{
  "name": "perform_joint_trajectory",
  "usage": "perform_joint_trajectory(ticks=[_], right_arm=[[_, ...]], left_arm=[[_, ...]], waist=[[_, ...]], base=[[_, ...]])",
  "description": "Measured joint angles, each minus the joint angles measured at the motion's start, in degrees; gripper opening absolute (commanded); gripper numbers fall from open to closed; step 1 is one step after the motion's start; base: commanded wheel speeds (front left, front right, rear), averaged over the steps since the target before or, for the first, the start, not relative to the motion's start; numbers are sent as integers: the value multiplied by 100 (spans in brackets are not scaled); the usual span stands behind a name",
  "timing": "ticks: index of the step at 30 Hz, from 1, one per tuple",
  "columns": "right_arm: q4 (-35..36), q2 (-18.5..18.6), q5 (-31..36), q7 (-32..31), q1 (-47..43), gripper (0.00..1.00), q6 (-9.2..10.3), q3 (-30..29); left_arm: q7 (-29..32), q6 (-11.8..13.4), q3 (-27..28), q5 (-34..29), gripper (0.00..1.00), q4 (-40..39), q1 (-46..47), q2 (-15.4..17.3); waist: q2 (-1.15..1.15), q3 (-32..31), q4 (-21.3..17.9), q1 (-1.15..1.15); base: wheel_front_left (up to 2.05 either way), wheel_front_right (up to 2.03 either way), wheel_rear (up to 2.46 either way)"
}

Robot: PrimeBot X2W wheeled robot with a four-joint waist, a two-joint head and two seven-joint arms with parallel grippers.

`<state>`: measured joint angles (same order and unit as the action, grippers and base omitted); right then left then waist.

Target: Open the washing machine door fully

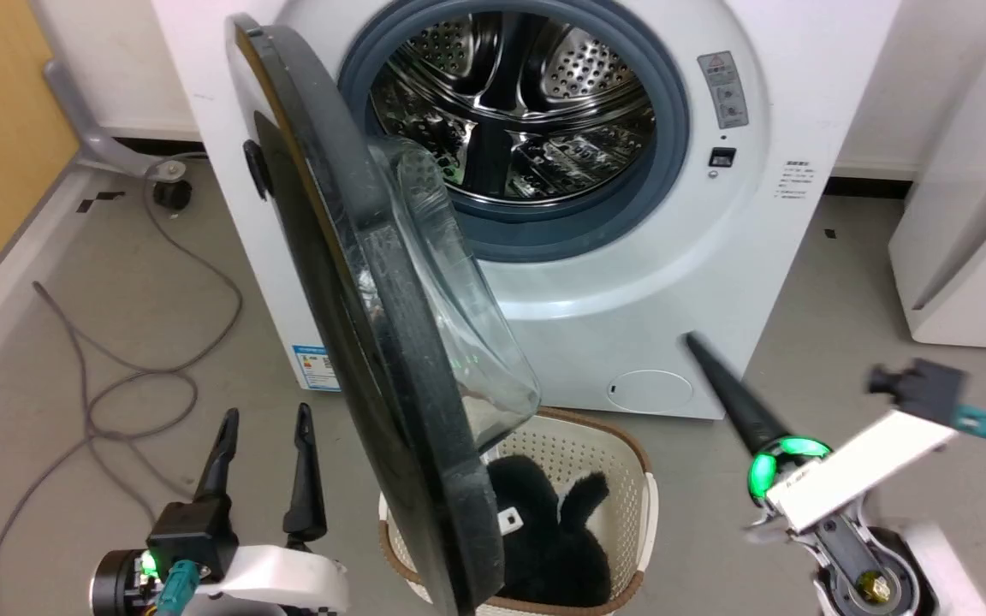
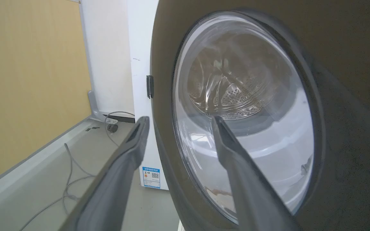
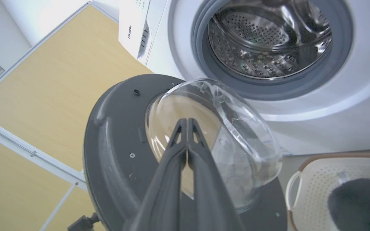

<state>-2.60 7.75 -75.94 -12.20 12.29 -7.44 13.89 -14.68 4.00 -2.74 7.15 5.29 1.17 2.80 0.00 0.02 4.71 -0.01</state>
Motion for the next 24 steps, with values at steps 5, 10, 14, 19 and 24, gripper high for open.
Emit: perform_joint_trajectory(ticks=[5, 10, 14, 19, 24], right_arm=[[-53, 511, 1558, 1645, -63, 0, 0, 374], [-519, 757, 2830, 2609, -149, 0, 0, 380], [-692, 661, 4430, 2695, -157, 0, 0, -293], [-310, 125, 6178, 2695, -440, 0, -1, -1139], [-177, -263, 7096, 2696, -849, 0, -1, -1642]], left_arm=[[0, 0, 80, 0, 100, -14, -4, 0], [0, 0, 155, 0, 100, -30, -70, 1], [0, 1, 176, 0, 100, -47, -125, 1], [0, 1, 166, 0, 100, -69, -124, 1], [0, 1, 154, 0, 100, -73, -124, 0]], waist=[[0, -26, -107, 0], [0, -58, -223, 0], [0, -73, -295, 0], [0, -74, -322, 1], [0, -112, -290, 1]], base=[[0, 0, 0], [0, 0, 0], [0, 0, 0], [0, 0, 0], [0, 0, 0]])
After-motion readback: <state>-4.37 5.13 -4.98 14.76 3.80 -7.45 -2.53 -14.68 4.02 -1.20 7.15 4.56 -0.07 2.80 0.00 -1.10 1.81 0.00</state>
